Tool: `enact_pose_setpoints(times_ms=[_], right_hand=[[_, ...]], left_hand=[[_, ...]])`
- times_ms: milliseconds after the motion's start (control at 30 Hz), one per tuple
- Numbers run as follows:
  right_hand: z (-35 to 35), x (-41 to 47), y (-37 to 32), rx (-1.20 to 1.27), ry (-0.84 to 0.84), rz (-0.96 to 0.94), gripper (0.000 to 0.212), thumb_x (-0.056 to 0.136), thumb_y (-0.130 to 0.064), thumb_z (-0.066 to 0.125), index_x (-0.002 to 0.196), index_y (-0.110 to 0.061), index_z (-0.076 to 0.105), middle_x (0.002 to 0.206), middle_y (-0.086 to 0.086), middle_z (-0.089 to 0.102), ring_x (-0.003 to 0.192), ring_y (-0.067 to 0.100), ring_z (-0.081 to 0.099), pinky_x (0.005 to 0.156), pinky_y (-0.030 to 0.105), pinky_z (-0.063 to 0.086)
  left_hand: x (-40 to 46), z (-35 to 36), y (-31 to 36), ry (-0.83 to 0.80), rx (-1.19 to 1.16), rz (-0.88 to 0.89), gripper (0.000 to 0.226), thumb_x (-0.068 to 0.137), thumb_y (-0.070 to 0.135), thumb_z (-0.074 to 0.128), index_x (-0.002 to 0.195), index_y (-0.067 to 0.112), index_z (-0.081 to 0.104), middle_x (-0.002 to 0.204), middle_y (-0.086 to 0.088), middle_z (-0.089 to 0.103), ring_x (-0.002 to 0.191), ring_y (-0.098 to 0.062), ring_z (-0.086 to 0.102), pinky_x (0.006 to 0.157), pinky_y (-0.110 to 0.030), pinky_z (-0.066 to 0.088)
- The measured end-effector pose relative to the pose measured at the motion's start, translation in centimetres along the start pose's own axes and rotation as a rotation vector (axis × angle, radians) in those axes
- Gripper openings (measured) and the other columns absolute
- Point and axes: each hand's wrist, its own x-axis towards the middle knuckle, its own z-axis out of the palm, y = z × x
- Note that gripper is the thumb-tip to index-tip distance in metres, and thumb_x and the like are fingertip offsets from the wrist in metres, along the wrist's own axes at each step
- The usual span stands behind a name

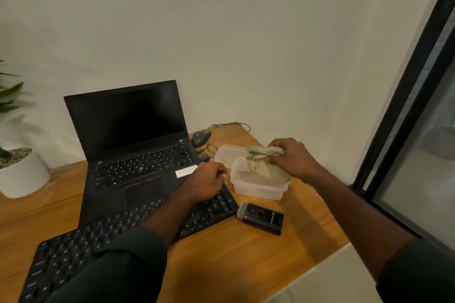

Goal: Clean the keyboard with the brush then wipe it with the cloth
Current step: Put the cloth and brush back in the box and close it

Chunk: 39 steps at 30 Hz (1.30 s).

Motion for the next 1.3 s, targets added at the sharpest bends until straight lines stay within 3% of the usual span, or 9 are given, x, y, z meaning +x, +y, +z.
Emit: enact_pose_setpoints(times_ms=[100, 200, 333, 467, 633, 767, 1000, 1200, 1300], right_hand=[[1.7, 2.6, 0.6, -0.014, -0.133, 0.046, 0.027, 0.085, -0.026, 0.079, 0.109, -0.017, 0.074, 0.104, -0.003, 0.068, 0.102, 0.021, 0.064, 0.072, 0.026, 0.045], [3.4, 4.0, 1.1, -0.345, -0.144, 0.067, 0.040, 0.074, -0.033, 0.087, 0.108, -0.022, 0.068, 0.110, -0.001, 0.061, 0.098, 0.022, 0.062, 0.078, 0.031, 0.052], [4.1, 4.0, 1.3, -0.471, -0.094, 0.064, 0.027, 0.079, -0.018, 0.082, 0.101, -0.022, 0.068, 0.112, 0.006, 0.060, 0.096, 0.024, 0.063, 0.083, 0.037, 0.058], [4.0, 3.5, 1.4, -0.435, -0.047, 0.020, 0.019, 0.081, -0.013, 0.078, 0.092, -0.025, 0.070, 0.106, 0.005, 0.063, 0.087, 0.022, 0.063, 0.079, 0.039, 0.061], [2.9, 1.0, 0.1, -0.224, 0.006, -0.038, 0.021, 0.080, -0.019, 0.082, 0.075, -0.030, 0.065, 0.090, 0.000, 0.070, 0.079, 0.017, 0.066, 0.077, 0.036, 0.061], [3.2, -2.9, -0.9, -0.243, -0.102, -0.073, 0.011, 0.083, -0.028, 0.082, 0.090, -0.024, 0.074, 0.102, -0.003, 0.070, 0.091, 0.014, 0.066, 0.084, 0.032, 0.059], [6.4, -5.9, 0.3, -0.489, -0.448, -0.062, 0.050, 0.088, -0.057, 0.068, 0.126, -0.025, 0.063, 0.120, 0.000, 0.067, 0.102, 0.016, 0.064, 0.087, 0.036, 0.059], [7.4, -6.2, 0.5, -0.369, -0.470, -0.028, 0.057, 0.085, -0.051, 0.073, 0.131, -0.022, 0.055, 0.128, 0.000, 0.054, 0.112, 0.016, 0.056, 0.096, 0.035, 0.054], [6.7, -5.9, 0.1, -0.136, -0.403, -0.046, 0.046, 0.092, -0.052, 0.066, 0.126, -0.025, 0.050, 0.114, -0.006, 0.060, 0.099, 0.014, 0.061, 0.085, 0.034, 0.058]], left_hand=[[1.2, 0.5, -0.2, -0.017, 0.009, 0.002, 0.018, 0.096, 0.016, 0.055, 0.103, 0.014, 0.072, 0.097, 0.001, 0.069, 0.087, -0.012, 0.062, 0.076, -0.030, 0.052], [1.9, 0.9, -0.5, -0.026, 0.018, 0.009, 0.017, 0.097, 0.017, 0.056, 0.102, 0.013, 0.071, 0.097, -0.001, 0.070, 0.089, -0.015, 0.061, 0.080, -0.036, 0.053], [2.7, 1.0, -0.9, -0.014, 0.036, 0.013, 0.017, 0.096, 0.017, 0.057, 0.106, 0.015, 0.070, 0.101, -0.001, 0.069, 0.095, -0.016, 0.059, 0.083, -0.035, 0.051], [3.1, 1.2, -0.7, 0.018, 0.040, 0.049, 0.016, 0.093, 0.011, 0.057, 0.101, 0.012, 0.071, 0.094, 0.002, 0.067, 0.088, -0.012, 0.059, 0.077, -0.029, 0.049], [2.9, 1.4, -0.4, 0.020, 0.042, 0.068, 0.011, 0.090, 0.010, 0.058, 0.090, 0.016, 0.068, 0.082, 0.008, 0.064, 0.079, -0.011, 0.060, 0.073, -0.036, 0.053], [2.6, 1.2, -0.5, 0.049, 0.039, 0.037, 0.012, 0.089, 0.012, 0.058, 0.085, 0.022, 0.063, 0.082, 0.007, 0.063, 0.080, -0.012, 0.059, 0.072, -0.037, 0.053], [1.4, 1.6, -0.7, 0.030, 0.036, 0.060, 0.007, 0.091, 0.016, 0.062, 0.086, 0.021, 0.063, 0.080, 0.008, 0.063, 0.076, -0.008, 0.059, 0.072, -0.041, 0.055], [0.8, -0.5, -1.1, 0.048, 0.042, 0.057, 0.009, 0.093, 0.016, 0.060, 0.087, 0.021, 0.063, 0.082, 0.007, 0.063, 0.077, -0.010, 0.059, 0.072, -0.039, 0.055], [0.6, -2.2, -1.1, 0.080, 0.028, 0.057, 0.012, 0.094, 0.015, 0.058, 0.085, 0.022, 0.063, 0.080, 0.004, 0.064, 0.076, -0.012, 0.059, 0.069, -0.036, 0.052]])
